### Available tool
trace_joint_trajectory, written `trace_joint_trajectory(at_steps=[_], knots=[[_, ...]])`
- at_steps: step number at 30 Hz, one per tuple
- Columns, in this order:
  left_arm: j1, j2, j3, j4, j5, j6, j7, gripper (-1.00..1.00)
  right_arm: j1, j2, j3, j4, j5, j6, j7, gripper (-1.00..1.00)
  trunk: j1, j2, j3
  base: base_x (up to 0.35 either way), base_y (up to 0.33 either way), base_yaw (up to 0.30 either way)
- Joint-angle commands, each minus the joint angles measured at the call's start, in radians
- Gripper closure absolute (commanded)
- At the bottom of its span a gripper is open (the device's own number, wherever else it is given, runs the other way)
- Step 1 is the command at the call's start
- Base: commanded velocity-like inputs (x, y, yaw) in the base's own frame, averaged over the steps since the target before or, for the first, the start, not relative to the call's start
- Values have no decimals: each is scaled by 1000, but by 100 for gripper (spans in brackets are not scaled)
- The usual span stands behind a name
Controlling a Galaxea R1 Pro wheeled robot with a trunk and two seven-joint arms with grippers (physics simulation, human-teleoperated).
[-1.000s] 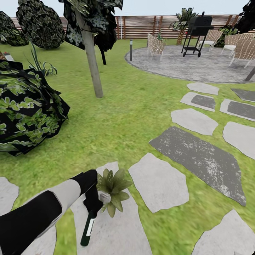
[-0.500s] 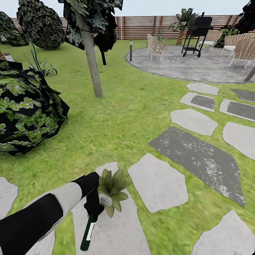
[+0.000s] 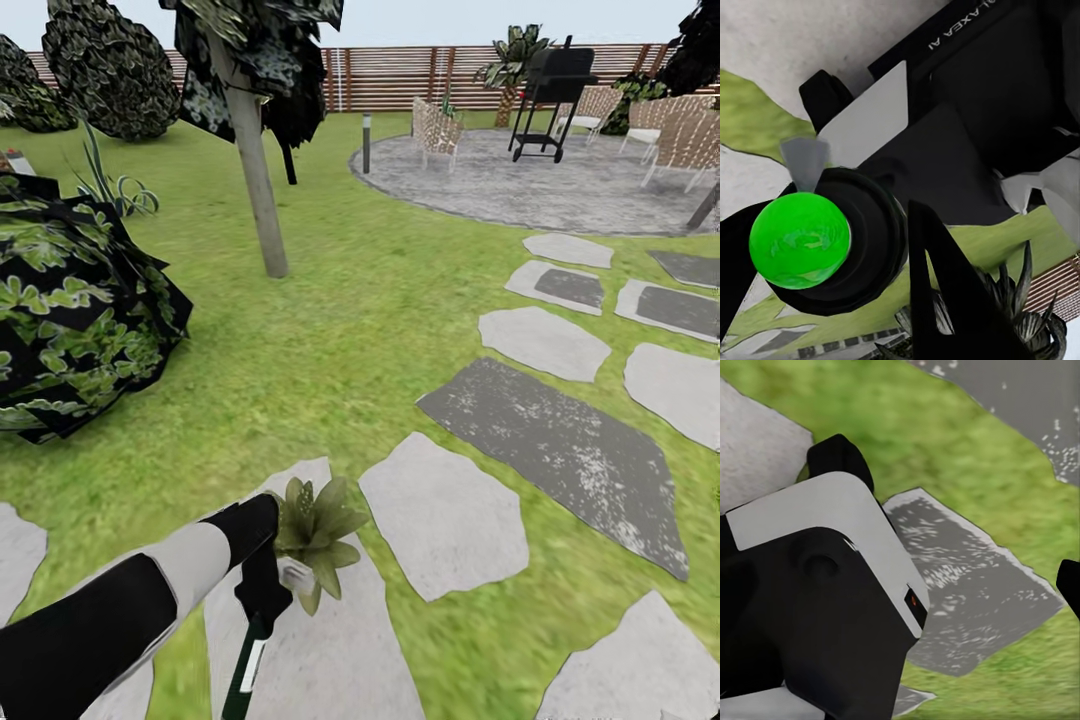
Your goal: Pick up the pesticide atomizer in the garden and spray insectifuge to fully cover both potted plants in the garden.
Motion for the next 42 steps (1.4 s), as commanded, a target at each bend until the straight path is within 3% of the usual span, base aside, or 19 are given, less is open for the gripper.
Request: trace_joint_trajectory(at_steps=[1, 15, 21, 28, 36, 42], knots=[[-4, 0, 3, -1, -10, 5, -9, 100, -1, 0, -1, -1, 10, 2, 10, -100, 0, 0, 0, 0, 0, -185], [-2, 1, 0, -1, -11, 5, -6, 100, -1, 0, -1, -1, 10, 2, 10, -100, 0, 0, 7, 0, 0, -154], [42, 9, -61, -3, -10, 4, -4, 100, -1, 0, -1, -1, 10, 2, 10, -100, 0, 0, 7, 0, 0, -2], [51, 3, -71, -4, -8, 4, -8, 100, -1, 0, -1, -1, 10, 2, 10, -100, 0, 0, 7, 0, 0, 0], [-5, 2, -71, -4, -7, 5, -9, 100, -1, -1, -1, -2, 9, 2, 10, -100, 0, 0, 1, 0, 0, 0], [-16, 3, -71, -4, -7, 5, -9, 100, -1, -1, -1, -1, 9, 2, 10, -100, 0, 0, -7, 0, 0, 0]])
